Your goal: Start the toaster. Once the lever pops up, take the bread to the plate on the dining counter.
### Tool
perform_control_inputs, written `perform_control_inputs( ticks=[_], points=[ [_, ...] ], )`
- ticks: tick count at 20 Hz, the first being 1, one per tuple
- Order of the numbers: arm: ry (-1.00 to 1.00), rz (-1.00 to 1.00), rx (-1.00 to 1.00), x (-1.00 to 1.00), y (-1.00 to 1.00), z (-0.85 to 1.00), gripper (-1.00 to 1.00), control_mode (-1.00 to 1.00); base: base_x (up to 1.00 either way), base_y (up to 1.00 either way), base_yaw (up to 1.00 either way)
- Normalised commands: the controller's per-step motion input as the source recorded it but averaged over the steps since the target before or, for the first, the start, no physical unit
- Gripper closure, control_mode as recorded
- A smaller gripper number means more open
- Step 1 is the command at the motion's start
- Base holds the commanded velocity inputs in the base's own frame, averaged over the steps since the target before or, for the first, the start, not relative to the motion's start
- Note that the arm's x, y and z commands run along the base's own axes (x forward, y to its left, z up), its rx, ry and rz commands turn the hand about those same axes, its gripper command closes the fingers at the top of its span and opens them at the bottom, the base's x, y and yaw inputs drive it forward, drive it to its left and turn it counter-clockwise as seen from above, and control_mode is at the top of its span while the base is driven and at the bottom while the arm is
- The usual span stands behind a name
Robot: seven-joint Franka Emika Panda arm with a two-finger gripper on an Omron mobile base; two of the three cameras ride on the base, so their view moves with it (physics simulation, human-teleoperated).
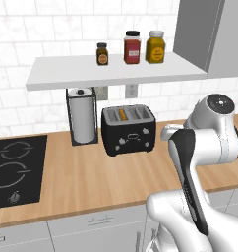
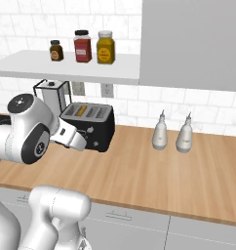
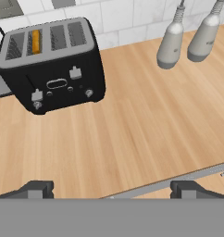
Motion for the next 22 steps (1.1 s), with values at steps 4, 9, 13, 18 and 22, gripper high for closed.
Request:
perform_control_inputs(
  ticks=[4, 9, 13, 18, 22],
  points=[
    [0.00, 0.00, 0.00, 0.00, 0.00, 0.00, -1.00, -1.00, 0.00, 0.00, 0.00],
    [0.00, 0.00, 0.00, 0.00, 0.00, 0.00, -1.00, -1.00, 0.00, 0.00, 0.00],
    [0.00, 0.00, 0.00, 0.00, 0.00, 0.00, -1.00, -1.00, 0.00, 0.00, 0.00],
    [0.00, 0.00, 0.00, 0.00, 0.00, 0.00, -1.00, -1.00, 0.00, 0.00, 0.00],
    [0.00, 0.00, 0.00, 0.00, 0.00, 0.00, -1.00, -1.00, 0.00, 0.00, 0.00]
  ],
)
